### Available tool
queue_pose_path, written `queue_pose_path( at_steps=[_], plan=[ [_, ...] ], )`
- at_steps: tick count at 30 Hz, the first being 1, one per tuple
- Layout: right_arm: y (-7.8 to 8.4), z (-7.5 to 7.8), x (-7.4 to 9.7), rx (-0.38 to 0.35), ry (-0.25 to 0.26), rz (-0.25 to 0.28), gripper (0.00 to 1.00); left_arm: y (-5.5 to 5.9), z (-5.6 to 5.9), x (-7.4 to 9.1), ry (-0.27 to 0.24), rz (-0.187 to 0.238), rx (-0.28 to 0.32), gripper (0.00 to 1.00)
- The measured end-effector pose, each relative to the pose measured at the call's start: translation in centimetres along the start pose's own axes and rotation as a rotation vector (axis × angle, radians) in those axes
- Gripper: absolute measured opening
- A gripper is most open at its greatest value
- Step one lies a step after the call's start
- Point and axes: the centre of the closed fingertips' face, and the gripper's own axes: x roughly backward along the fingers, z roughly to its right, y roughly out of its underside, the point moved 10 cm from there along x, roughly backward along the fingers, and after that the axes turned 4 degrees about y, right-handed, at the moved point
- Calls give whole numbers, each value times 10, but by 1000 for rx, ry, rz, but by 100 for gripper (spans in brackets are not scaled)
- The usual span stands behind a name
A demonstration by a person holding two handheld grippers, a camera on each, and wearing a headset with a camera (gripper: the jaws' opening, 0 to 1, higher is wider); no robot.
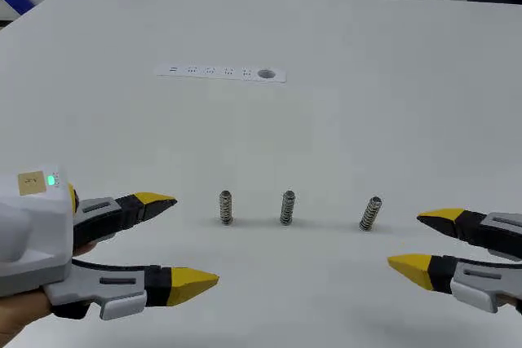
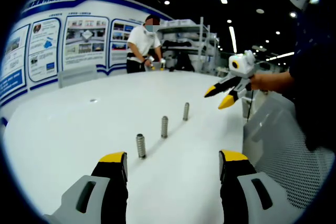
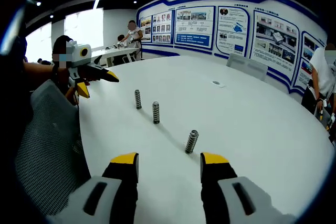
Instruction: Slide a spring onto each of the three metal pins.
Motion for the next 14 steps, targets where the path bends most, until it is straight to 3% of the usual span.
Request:
queue_pose_path(
  at_steps=[14],
  plan=[
    [5,5,4,-16,5,54,64,5,0,3,-13,-8,12,74]
  ],
)
